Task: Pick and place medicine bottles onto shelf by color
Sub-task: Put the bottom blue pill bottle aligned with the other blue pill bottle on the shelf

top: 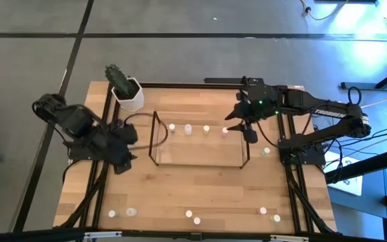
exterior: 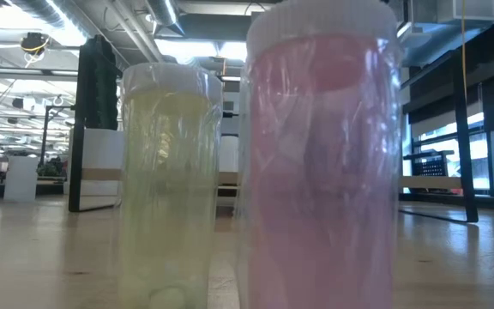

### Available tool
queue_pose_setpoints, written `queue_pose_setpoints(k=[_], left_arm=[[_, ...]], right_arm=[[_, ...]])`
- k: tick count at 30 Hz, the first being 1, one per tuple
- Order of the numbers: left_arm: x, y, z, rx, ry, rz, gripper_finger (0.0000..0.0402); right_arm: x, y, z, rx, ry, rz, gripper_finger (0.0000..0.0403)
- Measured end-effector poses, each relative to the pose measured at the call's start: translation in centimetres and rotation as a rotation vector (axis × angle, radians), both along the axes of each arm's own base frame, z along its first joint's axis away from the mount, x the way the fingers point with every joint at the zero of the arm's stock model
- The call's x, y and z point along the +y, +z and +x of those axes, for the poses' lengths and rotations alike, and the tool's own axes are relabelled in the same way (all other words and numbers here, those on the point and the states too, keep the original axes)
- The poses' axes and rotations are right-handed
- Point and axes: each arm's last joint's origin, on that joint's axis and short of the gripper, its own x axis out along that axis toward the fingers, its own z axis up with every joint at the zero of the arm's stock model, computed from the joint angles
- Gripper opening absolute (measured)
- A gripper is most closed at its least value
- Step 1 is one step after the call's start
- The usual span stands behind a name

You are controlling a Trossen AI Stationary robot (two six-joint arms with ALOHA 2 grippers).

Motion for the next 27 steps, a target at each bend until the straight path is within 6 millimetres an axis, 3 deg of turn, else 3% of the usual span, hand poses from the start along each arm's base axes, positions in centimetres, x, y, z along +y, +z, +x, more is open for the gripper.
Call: queue_pose_setpoints(k=[6,11,17,27], left_arm=[[-3.0,-3.2,-0.6,0.113,-0.069,-0.082,0.0255],[-5.6,-5.1,-1.0,0.104,-0.157,-0.143,0.0255],[-7.7,-6.6,-2.3,0.129,-0.199,-0.195,0.0255],[-10.6,-11.1,-5.0,0.17,-0.305,-0.188,0.0255]], right_arm=[[0.2,0.0,0.0,-0.009,0.063,0.016,0.0195],[0.2,0.0,0.0,-0.013,0.092,-0.018,0.0195],[0.2,0.0,0.0,-0.014,0.095,-0.02,0.0195],[0.1,0.2,0.2,-0.037,0.068,0.009,0.0195]])
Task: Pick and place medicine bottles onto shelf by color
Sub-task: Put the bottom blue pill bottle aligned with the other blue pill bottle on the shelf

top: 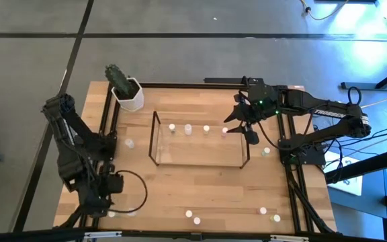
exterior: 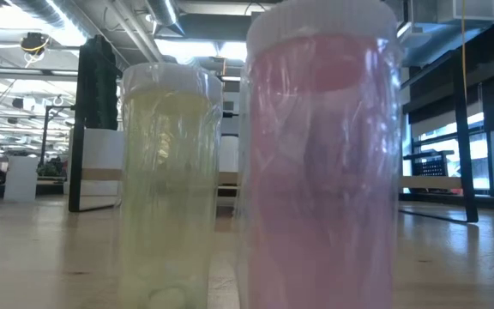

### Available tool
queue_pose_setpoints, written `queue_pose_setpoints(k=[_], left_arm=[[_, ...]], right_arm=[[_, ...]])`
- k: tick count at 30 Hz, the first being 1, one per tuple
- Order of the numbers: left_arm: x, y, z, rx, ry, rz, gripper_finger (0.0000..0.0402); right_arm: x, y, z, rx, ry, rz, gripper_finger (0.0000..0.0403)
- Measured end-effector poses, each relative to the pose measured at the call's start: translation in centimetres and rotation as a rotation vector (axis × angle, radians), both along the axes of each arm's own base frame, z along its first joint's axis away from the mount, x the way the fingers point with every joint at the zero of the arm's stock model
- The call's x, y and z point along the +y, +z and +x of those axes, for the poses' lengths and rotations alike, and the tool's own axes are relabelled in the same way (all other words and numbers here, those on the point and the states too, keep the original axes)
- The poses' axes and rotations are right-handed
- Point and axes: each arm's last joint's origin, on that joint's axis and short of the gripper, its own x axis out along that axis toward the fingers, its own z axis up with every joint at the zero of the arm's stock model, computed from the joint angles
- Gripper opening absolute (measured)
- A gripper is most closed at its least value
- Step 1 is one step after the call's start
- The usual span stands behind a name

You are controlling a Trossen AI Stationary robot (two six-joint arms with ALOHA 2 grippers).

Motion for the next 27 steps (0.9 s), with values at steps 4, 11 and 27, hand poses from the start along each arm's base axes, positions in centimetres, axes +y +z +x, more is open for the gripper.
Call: queue_pose_setpoints(k=[4,11,27], left_arm=[[-1.0,-2.1,-0.9,-0.006,-0.023,-0.037,0.0255],[-2.4,-5.7,-1.8,-0.032,-0.081,-0.098,0.0255],[-2.4,-8.7,-2.7,-0.03,-0.068,-0.138,0.0255]], right_arm=[[0.0,0.0,0.0,0.003,-0.015,0.019,0.0195],[0.0,0.0,0.0,0.005,-0.024,0.03,0.0195],[0.7,0.2,-0.1,-0.012,0.184,0.207,0.0195]])
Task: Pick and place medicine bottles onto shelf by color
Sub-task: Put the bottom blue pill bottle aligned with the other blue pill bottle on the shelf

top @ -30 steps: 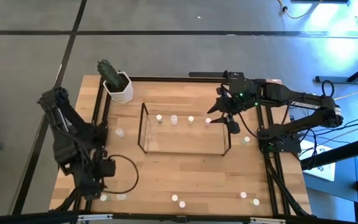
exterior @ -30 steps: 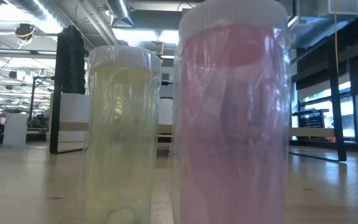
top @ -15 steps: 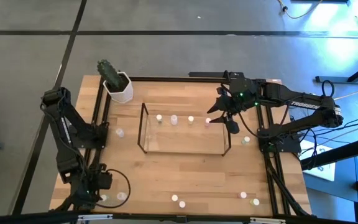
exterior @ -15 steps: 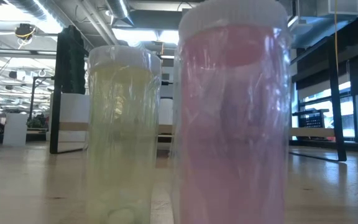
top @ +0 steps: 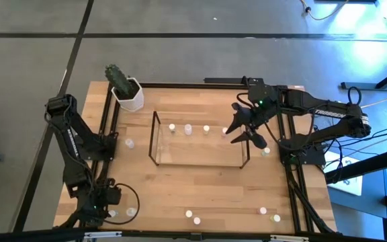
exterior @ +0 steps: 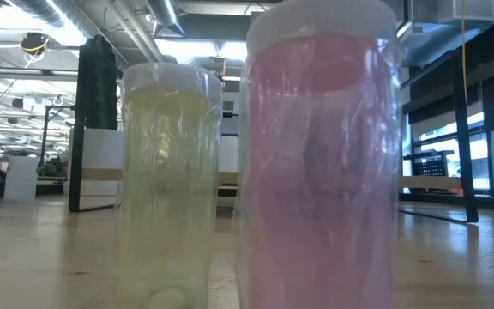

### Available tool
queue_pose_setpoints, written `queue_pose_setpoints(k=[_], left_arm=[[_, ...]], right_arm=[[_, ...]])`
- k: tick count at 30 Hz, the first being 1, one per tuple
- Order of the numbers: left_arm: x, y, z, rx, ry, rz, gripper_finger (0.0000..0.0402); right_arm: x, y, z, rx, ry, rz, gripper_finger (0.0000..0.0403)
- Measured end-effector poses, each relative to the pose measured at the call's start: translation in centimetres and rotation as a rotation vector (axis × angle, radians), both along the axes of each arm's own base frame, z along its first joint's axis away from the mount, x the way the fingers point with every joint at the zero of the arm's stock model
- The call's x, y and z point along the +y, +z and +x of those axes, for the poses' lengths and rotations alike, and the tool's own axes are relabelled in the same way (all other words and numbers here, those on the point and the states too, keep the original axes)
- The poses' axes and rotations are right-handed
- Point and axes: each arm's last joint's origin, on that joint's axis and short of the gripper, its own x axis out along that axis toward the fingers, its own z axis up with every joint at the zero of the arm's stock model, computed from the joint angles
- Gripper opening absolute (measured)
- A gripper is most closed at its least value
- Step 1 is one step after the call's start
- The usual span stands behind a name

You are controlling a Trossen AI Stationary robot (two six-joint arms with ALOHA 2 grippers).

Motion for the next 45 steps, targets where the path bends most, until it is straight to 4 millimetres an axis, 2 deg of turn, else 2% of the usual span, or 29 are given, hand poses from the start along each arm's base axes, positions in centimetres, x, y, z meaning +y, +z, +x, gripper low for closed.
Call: queue_pose_setpoints(k=[11,19,45], left_arm=[[-0.1,-0.2,0.1,-0.004,0.004,0.009,0.0255],[-1.8,-1.9,0.6,0.029,-0.016,-0.01,0.0255],[-1.8,-2.1,0.2,0.014,0.033,0.021,0.0255]], right_arm=[[0.0,0.0,0.0,0.009,-0.014,0.011,0.0195],[0.0,0.0,0.0,0.01,-0.015,0.012,0.0195],[0.0,0.0,0.0,0.01,-0.016,0.01,0.0195]])
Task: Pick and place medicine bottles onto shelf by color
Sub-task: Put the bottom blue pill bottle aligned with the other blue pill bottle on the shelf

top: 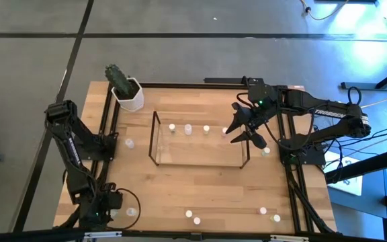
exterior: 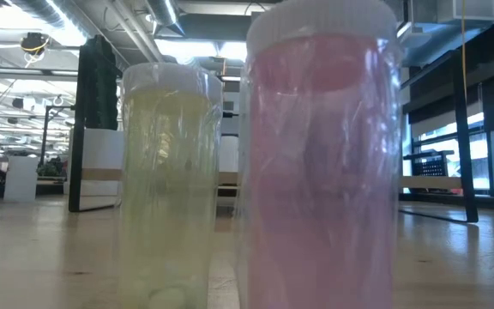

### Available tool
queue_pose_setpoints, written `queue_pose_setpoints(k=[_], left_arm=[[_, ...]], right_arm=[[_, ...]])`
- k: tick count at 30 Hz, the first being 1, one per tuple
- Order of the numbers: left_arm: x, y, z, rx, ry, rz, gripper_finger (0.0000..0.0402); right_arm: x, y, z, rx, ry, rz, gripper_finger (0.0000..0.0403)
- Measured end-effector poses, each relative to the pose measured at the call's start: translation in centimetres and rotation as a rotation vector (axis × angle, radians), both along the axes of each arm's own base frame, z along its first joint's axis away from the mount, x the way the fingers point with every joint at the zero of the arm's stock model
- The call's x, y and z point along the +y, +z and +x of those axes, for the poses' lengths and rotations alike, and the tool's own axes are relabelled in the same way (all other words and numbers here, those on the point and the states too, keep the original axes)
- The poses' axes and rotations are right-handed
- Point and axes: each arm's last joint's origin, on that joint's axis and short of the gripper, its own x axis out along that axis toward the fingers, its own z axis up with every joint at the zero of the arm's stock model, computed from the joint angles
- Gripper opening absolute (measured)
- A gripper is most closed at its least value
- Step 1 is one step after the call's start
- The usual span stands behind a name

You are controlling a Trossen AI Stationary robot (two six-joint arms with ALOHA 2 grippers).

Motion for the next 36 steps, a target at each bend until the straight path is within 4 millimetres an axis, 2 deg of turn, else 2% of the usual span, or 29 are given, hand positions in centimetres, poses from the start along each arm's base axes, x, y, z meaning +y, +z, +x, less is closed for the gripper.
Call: queue_pose_setpoints(k=[13,36], left_arm=[[-1.1,-2.1,-0.1,0.011,0.017,0.059,0.0255],[-1.1,-2.1,-0.1,0.011,0.016,0.057,0.0255]], right_arm=[[0.0,0.0,0.0,0.002,-0.003,0.004,0.0195],[0.0,0.0,0.0,0.001,-0.001,0.002,0.0195]])
